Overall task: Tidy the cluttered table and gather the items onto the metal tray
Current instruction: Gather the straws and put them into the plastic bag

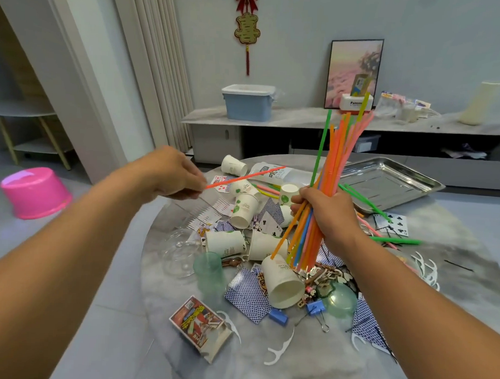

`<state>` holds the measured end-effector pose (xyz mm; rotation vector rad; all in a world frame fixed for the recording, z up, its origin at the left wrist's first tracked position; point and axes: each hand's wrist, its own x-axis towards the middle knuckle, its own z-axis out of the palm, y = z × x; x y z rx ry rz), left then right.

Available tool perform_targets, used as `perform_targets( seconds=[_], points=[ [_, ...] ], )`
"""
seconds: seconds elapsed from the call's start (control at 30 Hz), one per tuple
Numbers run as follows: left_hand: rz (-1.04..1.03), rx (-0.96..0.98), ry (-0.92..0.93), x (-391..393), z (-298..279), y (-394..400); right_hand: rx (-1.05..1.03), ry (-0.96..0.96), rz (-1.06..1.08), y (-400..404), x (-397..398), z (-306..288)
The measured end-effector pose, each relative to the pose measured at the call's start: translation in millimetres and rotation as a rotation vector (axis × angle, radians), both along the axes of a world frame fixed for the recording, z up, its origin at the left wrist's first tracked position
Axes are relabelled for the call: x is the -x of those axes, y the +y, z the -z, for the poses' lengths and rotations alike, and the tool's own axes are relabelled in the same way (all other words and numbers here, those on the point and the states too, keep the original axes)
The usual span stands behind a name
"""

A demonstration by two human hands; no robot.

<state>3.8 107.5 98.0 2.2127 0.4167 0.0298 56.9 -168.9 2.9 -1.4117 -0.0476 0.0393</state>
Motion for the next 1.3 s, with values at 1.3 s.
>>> perform_targets(
  seconds=[1.3],
  points=[
    [0.427, 0.6, -0.336, 66, 114, -221, 0.359, -0.197, -0.081, -50, 138, 73]
  ],
)
